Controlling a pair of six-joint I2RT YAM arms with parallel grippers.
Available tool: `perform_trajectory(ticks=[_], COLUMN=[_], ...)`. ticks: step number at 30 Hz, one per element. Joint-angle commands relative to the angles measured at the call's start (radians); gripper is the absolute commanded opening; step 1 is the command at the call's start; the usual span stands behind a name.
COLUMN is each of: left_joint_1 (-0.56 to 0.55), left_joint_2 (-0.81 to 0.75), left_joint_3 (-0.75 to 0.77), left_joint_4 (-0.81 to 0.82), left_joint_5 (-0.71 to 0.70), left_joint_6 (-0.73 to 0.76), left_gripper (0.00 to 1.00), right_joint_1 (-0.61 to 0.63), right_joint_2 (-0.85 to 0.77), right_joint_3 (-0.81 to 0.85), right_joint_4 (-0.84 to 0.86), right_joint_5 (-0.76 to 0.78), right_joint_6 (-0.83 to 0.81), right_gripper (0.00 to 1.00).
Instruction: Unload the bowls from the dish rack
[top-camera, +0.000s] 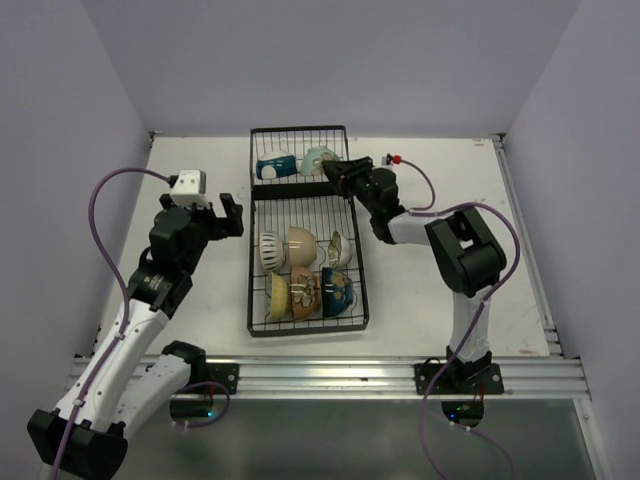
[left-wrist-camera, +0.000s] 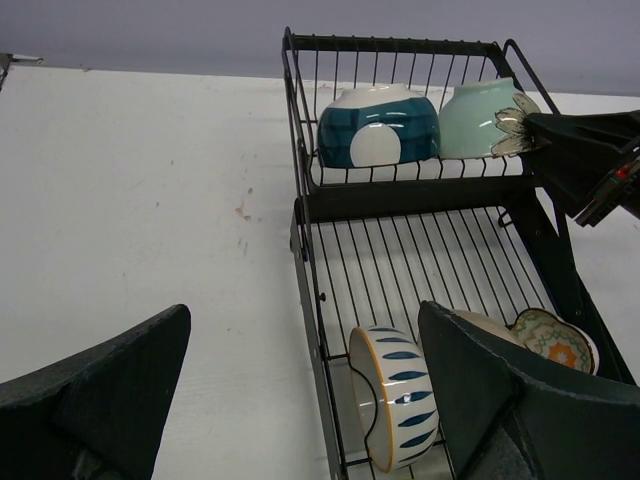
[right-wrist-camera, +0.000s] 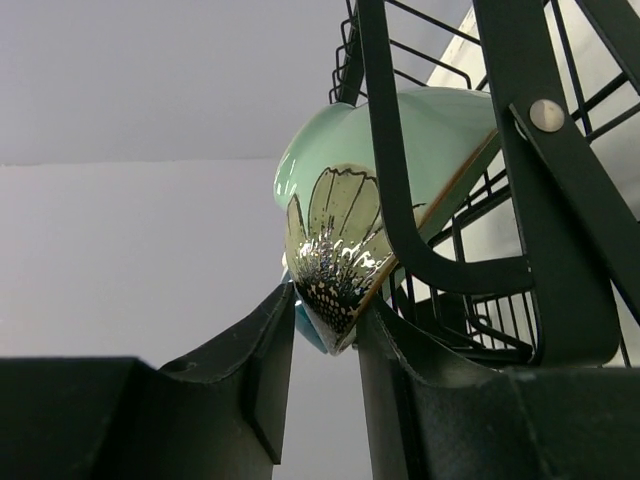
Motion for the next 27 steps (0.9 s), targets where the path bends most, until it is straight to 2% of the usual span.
perform_trajectory(ticks=[1, 6, 16, 23, 27], left_joint_1=[-0.005, -0.006, -0.008, -0.008, -0.008], left_joint_2=[0.004, 0.009, 0.015, 0.018, 0.022], left_joint_3=[-0.008, -0.008, -0.009, -0.009, -0.009], left_joint_4=[0.026, 0.026, 0.029, 0.029, 0.027], left_joint_5=[0.014, 0.019, 0.028, 0.025, 0.025], left_joint_6=[-0.008, -0.006, -0.002, 0.0, 0.002], left_gripper=[1.0, 1.0, 1.0, 1.0, 1.0], right_joint_1=[-0.001, -0.003, -0.004, -0.021, -0.027], right_joint_2=[0.019, 0.044, 0.079, 0.105, 0.11], right_joint_3=[0.047, 0.085, 0.145, 0.207, 0.237], right_joint_4=[0.035, 0.016, 0.012, 0.008, -0.012], right_joint_5=[0.039, 0.035, 0.026, 0.013, 0.006], right_joint_6=[0.013, 0.012, 0.016, 0.029, 0.026], right_gripper=[0.34, 0.28, 0.08, 0.0, 0.0])
